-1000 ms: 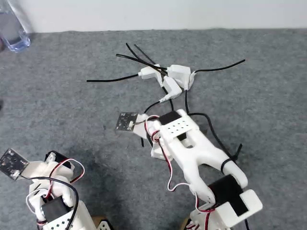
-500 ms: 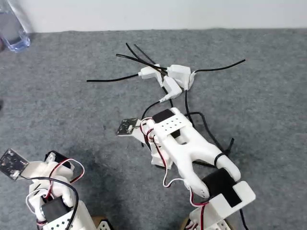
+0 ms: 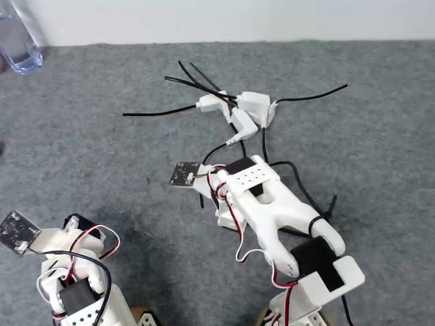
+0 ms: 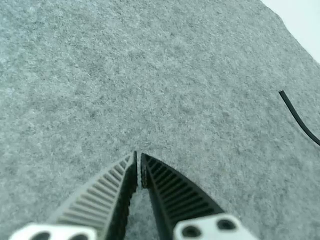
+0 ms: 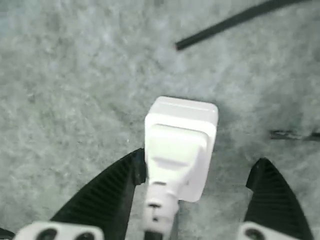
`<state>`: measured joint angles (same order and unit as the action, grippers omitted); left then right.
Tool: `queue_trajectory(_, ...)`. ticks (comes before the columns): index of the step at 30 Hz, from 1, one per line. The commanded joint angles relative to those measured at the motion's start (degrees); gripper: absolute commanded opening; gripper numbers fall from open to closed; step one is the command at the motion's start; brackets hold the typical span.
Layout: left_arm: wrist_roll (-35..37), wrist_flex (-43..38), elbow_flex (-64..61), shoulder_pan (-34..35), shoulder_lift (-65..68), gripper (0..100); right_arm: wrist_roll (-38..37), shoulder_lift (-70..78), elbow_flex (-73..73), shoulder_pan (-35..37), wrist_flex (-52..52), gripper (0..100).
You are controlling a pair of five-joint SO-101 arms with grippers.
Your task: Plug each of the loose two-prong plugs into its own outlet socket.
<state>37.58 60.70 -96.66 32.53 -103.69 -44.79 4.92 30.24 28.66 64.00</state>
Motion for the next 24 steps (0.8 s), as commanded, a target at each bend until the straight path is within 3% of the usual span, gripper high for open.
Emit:
queue_trajectory(1, -0.53, -0.09, 0.31, 0.26, -0.62, 2, -4.22, -0.22, 0.26, -1.54, -1.45, 12.8)
queue_trajectory(4, -0.53, -0.09, 0.31, 0.26, -0.62, 2, -8.35, -0.22, 1.85, -1.54, -1.80, 0.2)
queue_trajectory(17, -0.53, -0.09, 0.31, 0.26, -0.53, 2, -9.14, -0.92, 0.18, -1.54, -2.77, 0.9)
queue_trajectory(24, -0.53, 0.00, 0.31, 0.26, -0.53, 2, -5.98, -0.92, -15.12, -1.54, 7.78, 0.9)
